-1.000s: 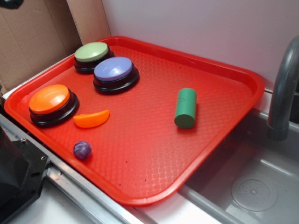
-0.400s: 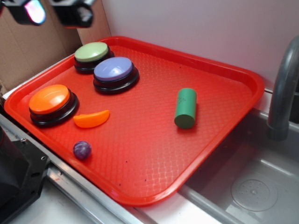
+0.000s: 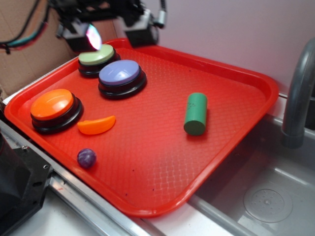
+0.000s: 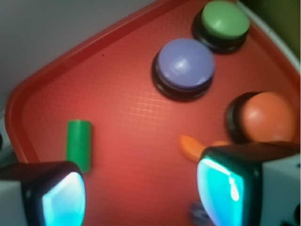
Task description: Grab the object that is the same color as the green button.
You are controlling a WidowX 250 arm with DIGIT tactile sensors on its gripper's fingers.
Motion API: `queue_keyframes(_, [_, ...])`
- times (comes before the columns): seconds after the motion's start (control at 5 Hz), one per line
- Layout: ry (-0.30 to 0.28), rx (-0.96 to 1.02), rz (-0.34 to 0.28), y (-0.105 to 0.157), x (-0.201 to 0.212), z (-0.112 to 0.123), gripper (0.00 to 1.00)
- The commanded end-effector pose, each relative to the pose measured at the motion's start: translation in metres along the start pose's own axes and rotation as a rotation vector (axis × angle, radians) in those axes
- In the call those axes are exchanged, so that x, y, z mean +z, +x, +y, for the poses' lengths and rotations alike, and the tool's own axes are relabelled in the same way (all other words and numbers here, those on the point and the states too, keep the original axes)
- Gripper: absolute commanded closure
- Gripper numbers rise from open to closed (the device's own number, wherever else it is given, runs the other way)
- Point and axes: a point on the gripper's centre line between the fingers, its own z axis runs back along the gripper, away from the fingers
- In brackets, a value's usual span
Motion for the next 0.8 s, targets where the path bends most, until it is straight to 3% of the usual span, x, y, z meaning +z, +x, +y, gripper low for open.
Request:
queue_keyframes(0.0, [-0.044,0.004,-0.076,-0.002,-0.048,-0.051,0.0])
queue_keyframes(0.2, [-0.024,-0.006,-0.069,-0.004,-0.072,-0.063,0.0])
queue_keyframes(0.6, [0.024,0.0,-0.036,-0.005,-0.11,-0.065,0.0])
